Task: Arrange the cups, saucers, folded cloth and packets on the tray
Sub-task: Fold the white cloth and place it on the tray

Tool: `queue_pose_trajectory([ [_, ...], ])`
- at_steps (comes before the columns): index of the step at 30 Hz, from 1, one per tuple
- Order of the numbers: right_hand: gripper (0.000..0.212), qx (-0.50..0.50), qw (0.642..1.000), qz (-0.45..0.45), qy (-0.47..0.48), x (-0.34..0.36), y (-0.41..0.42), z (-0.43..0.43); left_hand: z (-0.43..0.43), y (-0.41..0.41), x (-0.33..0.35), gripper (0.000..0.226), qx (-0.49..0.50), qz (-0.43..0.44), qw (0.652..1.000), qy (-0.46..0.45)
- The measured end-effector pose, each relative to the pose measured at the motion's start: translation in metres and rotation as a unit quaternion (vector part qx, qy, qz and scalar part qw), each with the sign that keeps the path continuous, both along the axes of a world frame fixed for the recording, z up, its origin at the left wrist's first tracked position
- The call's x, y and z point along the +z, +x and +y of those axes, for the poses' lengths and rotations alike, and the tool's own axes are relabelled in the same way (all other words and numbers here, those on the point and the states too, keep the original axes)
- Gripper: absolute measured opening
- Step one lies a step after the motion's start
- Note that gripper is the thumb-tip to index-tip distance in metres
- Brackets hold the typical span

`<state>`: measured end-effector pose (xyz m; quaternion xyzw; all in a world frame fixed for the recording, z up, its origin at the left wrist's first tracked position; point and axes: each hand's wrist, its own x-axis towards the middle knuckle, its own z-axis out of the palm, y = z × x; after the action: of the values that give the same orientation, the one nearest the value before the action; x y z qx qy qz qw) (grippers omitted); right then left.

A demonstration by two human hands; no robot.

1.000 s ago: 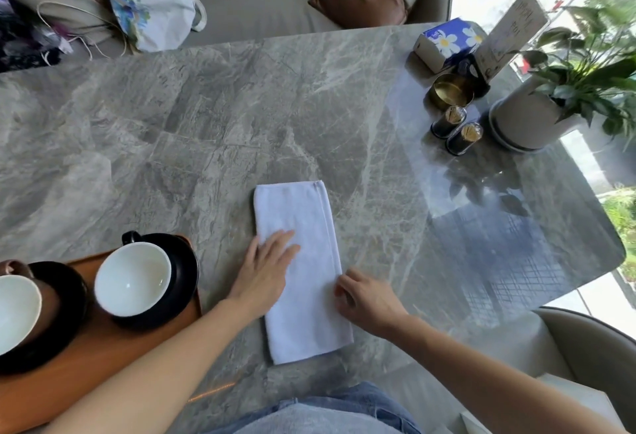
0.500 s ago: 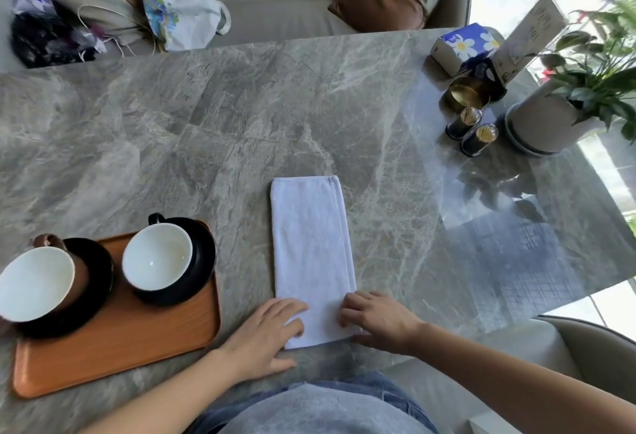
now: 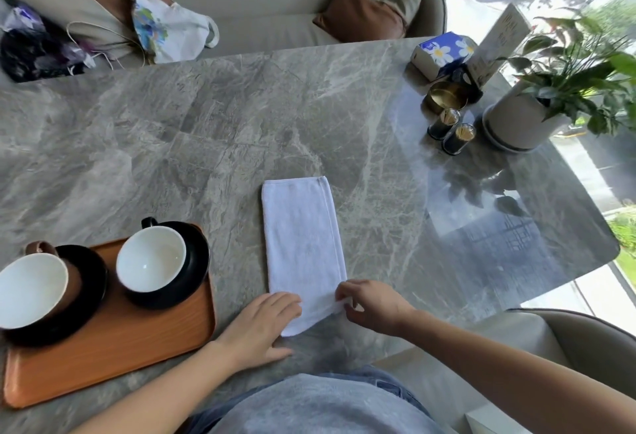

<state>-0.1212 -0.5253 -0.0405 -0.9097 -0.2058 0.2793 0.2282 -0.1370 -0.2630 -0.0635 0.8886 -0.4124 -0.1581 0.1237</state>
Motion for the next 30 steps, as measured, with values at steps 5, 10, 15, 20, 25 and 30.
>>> queue_pose_trajectory([
  [5,0.02,-0.058,0.996,-0.021,0.063,0.013,0.007,0.0,0.002,0.005,0.004,0.053,0.095,-0.011,0.994,-0.061],
  [10,0.026,-0.015,0.998,-0.042,0.043,0.017,0.011,-0.003,0.004,0.013,0.015,0.025,0.152,-0.002,0.981,-0.124],
  [15,0.022,0.065,0.991,-0.116,0.017,0.01,0.0,-0.007,0.014,0.009,0.014,0.024,0.119,0.008,0.987,-0.112],
  [20,0.025,0.065,0.996,-0.067,0.01,0.0,-0.023,-0.008,0.014,-0.011,0.011,0.043,0.141,0.073,0.982,-0.105],
  [25,0.023,-0.04,0.998,-0.031,0.045,-0.004,-0.026,-0.005,0.005,-0.015,0.008,0.029,0.266,0.144,0.942,-0.143],
  [30,0.02,-0.175,0.978,0.03,0.106,-0.009,-0.004,0.0,-0.013,0.003,0.006,0.026,0.401,0.224,0.855,-0.239],
])
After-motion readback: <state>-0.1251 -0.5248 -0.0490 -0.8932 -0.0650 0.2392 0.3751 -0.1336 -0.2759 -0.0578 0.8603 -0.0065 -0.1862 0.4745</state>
